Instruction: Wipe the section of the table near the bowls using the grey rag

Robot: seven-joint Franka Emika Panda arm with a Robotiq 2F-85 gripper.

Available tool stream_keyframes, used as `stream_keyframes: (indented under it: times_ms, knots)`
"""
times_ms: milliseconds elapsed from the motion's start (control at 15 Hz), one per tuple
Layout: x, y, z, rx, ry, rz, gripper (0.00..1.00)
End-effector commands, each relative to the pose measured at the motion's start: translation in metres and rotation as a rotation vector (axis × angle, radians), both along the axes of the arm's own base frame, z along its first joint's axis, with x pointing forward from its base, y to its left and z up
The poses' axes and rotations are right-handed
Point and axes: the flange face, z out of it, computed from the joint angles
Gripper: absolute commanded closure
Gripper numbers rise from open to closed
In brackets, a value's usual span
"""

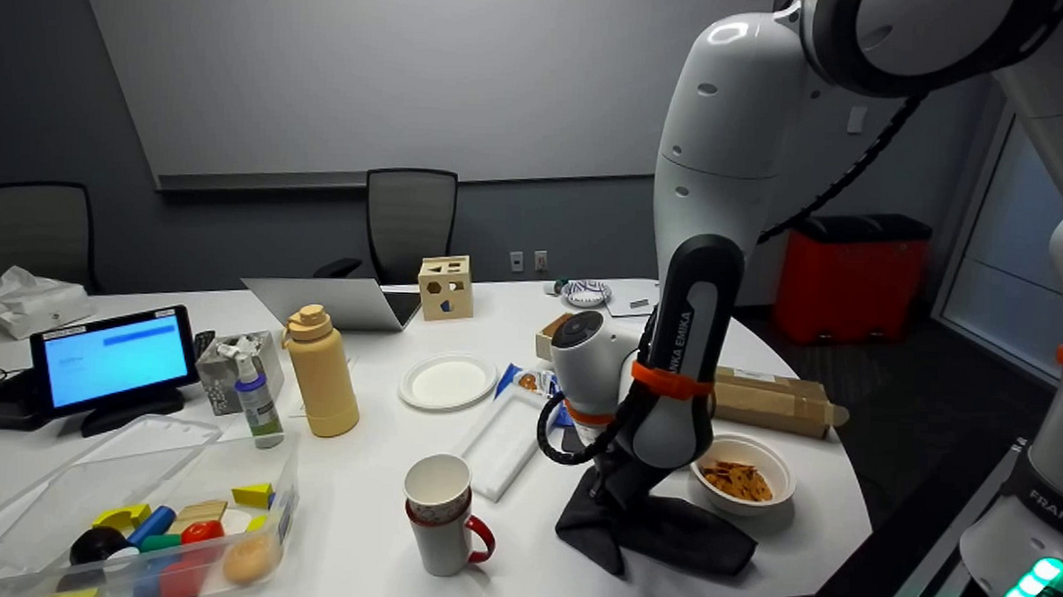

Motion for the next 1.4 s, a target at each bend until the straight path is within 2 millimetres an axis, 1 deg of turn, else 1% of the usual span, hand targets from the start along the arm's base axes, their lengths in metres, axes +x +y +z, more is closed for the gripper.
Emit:
stream_keyframes:
  times_ms: [0, 133, 400, 600, 733, 867, 1000, 1333]
  knots:
    - [0.02, 0.003, -0.015, 0.078, -0.055, -0.056, 0.98]
    - [0.029, 0.011, -0.015, 0.124, -0.063, -0.072, 0.98]
    - [0.04, 0.036, -0.012, 0.227, -0.051, -0.082, 0.98]
    - [0.039, 0.051, -0.008, 0.275, -0.034, -0.047, 0.98]
    - [0.027, 0.056, -0.005, 0.28, 0.0, 0.049, 0.98]
    - [0.016, 0.056, 0.001, 0.257, 0.046, 0.111, 0.98]
    - [0.004, 0.05, 0.002, 0.19, 0.12, 0.13, 0.98]
    - [-0.018, 0.023, 0.008, -0.007, 0.215, 0.166, 0.98]
